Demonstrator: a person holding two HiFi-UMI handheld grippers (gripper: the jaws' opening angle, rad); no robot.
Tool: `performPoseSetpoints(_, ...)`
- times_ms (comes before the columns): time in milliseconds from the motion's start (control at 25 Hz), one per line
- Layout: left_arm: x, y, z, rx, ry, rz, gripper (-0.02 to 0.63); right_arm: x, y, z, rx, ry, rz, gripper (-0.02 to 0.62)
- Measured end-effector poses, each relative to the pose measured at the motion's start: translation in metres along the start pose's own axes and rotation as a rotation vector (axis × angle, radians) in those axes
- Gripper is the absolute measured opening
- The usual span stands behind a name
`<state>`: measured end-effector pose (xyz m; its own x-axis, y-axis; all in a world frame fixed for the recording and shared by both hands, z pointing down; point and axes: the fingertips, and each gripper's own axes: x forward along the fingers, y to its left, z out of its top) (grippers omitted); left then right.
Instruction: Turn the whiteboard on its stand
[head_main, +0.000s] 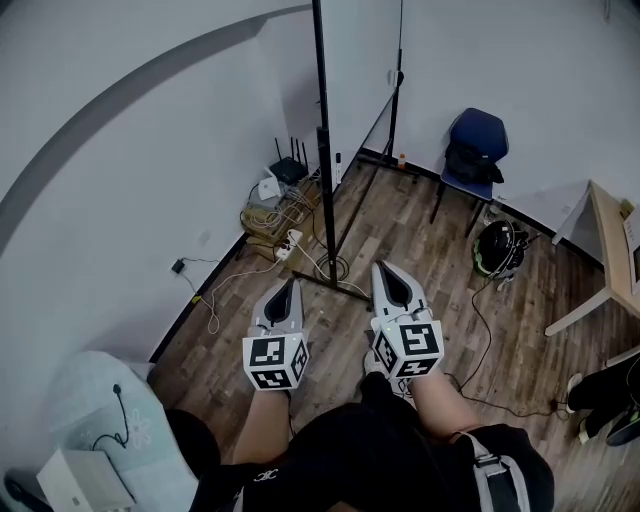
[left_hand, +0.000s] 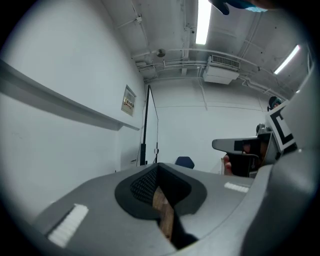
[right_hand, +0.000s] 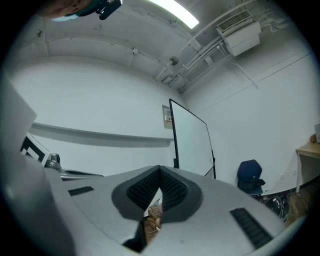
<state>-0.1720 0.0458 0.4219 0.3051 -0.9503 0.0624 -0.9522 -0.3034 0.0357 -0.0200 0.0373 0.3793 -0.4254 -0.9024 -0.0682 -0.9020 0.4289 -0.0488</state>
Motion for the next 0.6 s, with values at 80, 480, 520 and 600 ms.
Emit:
performPoseSetpoints(80,0.016,0.001,0.002,0.015,-0.007,0.008,0.008,0.013,-0.012,0.001,-0.006,-0.012,-0.003,-0.008)
performPoseSetpoints(480,0.139,0.001,0.02,-0.016,-0.018,-0.012,0.008,0.106,-0.095,-0.003,0.041,-0.01,0.017,-0.008)
performPoseSetpoints(520,0.151,0.001,0.024,-0.009,-0.02,-0.009,0.008,0.117,-0.102,-0.003,0.043,-0.007,0.023,-0.008)
performPoseSetpoints(600,0.174,0.0,0.026,-0.004,-0.017,0.002,0.008,0.134,-0.114,-0.006,0.041,0.004,0.041,-0.008)
